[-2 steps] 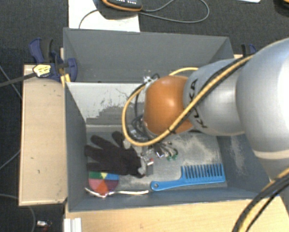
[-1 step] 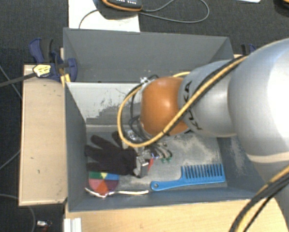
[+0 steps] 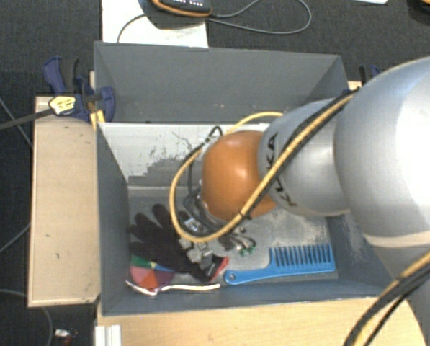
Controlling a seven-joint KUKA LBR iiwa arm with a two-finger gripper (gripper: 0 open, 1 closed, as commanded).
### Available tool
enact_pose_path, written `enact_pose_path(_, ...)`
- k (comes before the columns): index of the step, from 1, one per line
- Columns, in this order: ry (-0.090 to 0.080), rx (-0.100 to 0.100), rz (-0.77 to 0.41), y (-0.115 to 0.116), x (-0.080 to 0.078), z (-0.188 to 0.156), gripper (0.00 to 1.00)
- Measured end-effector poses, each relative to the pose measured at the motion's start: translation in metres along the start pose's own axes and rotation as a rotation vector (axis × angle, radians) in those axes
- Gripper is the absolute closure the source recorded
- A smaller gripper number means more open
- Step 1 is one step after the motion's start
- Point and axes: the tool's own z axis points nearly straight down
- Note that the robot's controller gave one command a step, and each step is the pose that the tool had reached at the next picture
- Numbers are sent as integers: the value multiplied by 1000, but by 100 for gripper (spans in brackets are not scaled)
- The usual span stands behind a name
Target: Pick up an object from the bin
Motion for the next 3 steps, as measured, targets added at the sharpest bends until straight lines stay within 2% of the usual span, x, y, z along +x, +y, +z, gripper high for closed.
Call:
enact_pose_path(1, 0, 0, 1, 0, 0, 0, 100)
enact_pose_path(2, 2, 0, -119, 11, 2, -36, 100)
enact_pose_path(3, 0, 0, -397, 17, 5, -84, 100)
